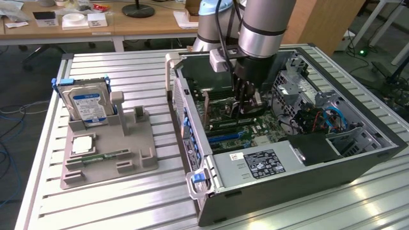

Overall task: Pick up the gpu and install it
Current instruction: 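Insert the gpu into the slot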

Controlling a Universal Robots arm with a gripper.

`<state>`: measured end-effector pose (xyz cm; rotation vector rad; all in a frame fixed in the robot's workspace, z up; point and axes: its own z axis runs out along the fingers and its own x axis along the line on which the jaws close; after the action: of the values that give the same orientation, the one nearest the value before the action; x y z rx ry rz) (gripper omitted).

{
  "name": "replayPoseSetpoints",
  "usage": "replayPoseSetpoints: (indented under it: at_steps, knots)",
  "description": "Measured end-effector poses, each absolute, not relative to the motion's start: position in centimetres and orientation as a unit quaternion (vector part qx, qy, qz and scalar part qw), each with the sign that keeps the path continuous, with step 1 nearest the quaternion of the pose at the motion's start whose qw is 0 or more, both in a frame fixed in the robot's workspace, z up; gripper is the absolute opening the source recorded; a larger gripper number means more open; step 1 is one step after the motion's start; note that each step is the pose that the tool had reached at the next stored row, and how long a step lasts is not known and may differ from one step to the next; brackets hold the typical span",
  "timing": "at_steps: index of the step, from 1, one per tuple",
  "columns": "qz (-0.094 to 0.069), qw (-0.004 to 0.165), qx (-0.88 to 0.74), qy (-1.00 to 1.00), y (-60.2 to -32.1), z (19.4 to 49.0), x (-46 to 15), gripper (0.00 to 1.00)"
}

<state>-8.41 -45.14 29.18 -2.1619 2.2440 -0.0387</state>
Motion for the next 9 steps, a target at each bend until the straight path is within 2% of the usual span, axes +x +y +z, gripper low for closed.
replayPoseSetpoints:
  at_steps: [9]
  knots:
    - [-0.013, 0.012, -0.690, 0.723, -45.5, 28.0, -8.7, 0.27]
